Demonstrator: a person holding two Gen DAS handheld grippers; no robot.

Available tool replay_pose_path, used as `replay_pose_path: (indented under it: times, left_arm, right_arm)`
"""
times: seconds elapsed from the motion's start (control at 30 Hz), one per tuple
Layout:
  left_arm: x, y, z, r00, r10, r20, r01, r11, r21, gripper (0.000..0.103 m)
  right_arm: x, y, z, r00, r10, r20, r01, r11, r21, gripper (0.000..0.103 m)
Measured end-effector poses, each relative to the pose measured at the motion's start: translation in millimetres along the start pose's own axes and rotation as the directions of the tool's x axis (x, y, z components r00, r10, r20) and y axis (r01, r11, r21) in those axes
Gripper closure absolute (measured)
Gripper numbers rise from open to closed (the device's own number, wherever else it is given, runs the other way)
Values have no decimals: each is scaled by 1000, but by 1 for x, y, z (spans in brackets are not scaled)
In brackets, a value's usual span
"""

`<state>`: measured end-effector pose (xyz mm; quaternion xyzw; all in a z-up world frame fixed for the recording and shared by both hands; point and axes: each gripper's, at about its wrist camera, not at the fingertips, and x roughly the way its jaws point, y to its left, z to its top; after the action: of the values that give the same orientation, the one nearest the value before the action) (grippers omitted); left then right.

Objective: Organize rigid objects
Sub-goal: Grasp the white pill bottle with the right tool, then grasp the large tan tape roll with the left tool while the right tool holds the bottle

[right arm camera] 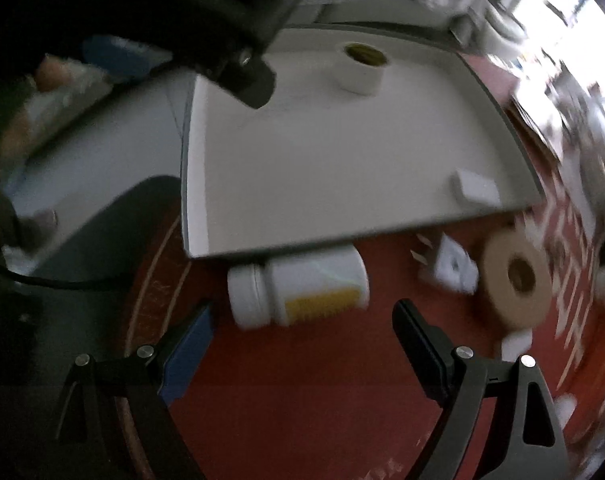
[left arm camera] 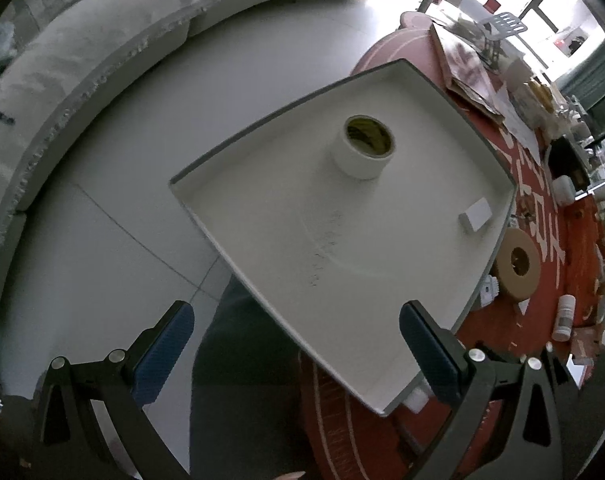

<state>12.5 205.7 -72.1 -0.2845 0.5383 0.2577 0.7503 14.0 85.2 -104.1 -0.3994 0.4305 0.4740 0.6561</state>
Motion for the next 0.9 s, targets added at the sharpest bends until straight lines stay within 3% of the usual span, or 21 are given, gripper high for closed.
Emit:
replay_pose_path:
  times: [0.17, 0.23, 0.27, 0.4, 0.53, 0.63, 0.73, 0.8, 0.9]
  left_arm:
    - [0, 5, -3, 1000, 14, -6, -14, 1000, -5, 0]
    - [0, 6, -4, 1000, 12, -12, -12, 1000, -11, 0]
    - [0, 5, -4, 1000, 13, -13, -13, 1000, -10, 0]
    - [-5, 0, -9, 1000, 9, -10, -9, 1000, 13, 0]
    - [-13, -16, -15, 999, -45, -11, 45, 997, 56, 0]
    - [-22, -46, -23, 994, -110, -18, 112, 984, 140, 0]
    - [-32, -89, -30, 989, -148, -8, 145, 953, 267, 0]
    - [-39, -127, -36, 986, -168, 20, 148, 912, 384, 0]
    - [-36, -189, -46, 984, -158, 86, 84, 823, 562, 0]
  right_arm:
    - [10, 3, 8, 999, -15, 28, 17, 998, -66, 14]
    - [9, 1, 6, 1000, 7, 27, -6, 999, -50, 26]
    - [7, -1, 3, 999, 38, 27, -37, 999, -26, 35]
    - [0, -11, -11, 1000, 10, 23, -12, 998, 60, 35]
    - [-15, -52, -42, 1000, -20, -13, 22, 964, 266, 35]
    - [-27, -101, -77, 999, -21, -42, 39, 861, 508, 35]
    - [-43, -155, -125, 999, -16, -41, 40, 683, 730, 35]
    - [-52, -174, -150, 999, -38, -37, 53, 610, 790, 35]
    - [-56, -194, -175, 998, -56, -37, 62, 566, 822, 35]
